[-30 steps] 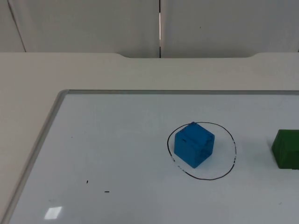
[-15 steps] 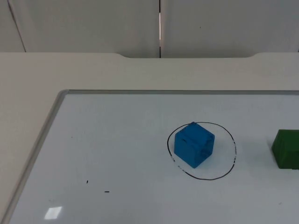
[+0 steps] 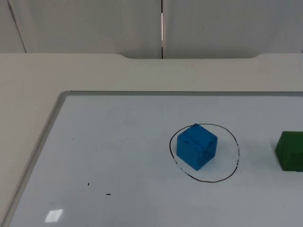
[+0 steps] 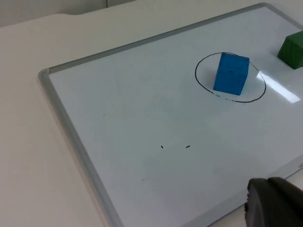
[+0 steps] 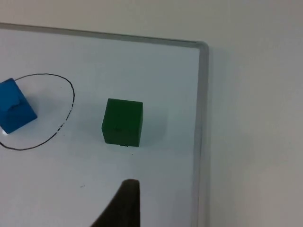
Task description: Push the two cubes into the marked area.
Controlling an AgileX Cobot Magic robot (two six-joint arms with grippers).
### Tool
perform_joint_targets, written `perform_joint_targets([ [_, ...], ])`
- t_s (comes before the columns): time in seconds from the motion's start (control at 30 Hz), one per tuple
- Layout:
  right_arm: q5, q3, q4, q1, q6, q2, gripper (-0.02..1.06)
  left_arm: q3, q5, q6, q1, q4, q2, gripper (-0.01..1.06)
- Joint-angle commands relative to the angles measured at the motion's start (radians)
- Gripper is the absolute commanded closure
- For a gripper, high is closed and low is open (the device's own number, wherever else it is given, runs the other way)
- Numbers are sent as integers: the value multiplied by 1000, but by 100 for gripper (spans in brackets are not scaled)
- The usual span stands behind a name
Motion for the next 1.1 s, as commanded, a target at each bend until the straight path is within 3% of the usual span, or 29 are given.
perform_joint_targets([
  [0.0,-57,-7,2,-3,5,107,11,4,-12,1,2,-2,-4,105],
  [0.07,-73,-7,2,-3,5,144,16,4,-12,1,2,-2,-4,105],
  [0.13,-105,-7,15,-3,5,234,28,4,-12,1,2,-2,-4,105],
  [0.17,-135,-7,30,-3,5,293,40,4,-12,1,2,-2,-4,105],
  [0.2,-135,-7,30,-3,5,293,40,4,-12,1,2,-2,-4,105],
  [0.37,-233,-7,44,-3,23,501,69,4,-12,1,2,-2,-4,105],
  [0.4,-233,-7,44,-3,23,501,69,4,-12,1,2,-2,-4,105],
  [0.57,-299,-8,44,-3,38,693,93,4,-12,1,2,-2,-4,105],
  [0.77,-329,-13,44,-3,88,836,104,4,-12,1,2,-2,-4,105],
  [1.0,-469,-13,44,-3,139,997,104,4,-12,1,2,-2,-4,105],
  [1.07,-531,-13,46,-3,205,1038,104,4,-12,1,2,-2,-4,105],
])
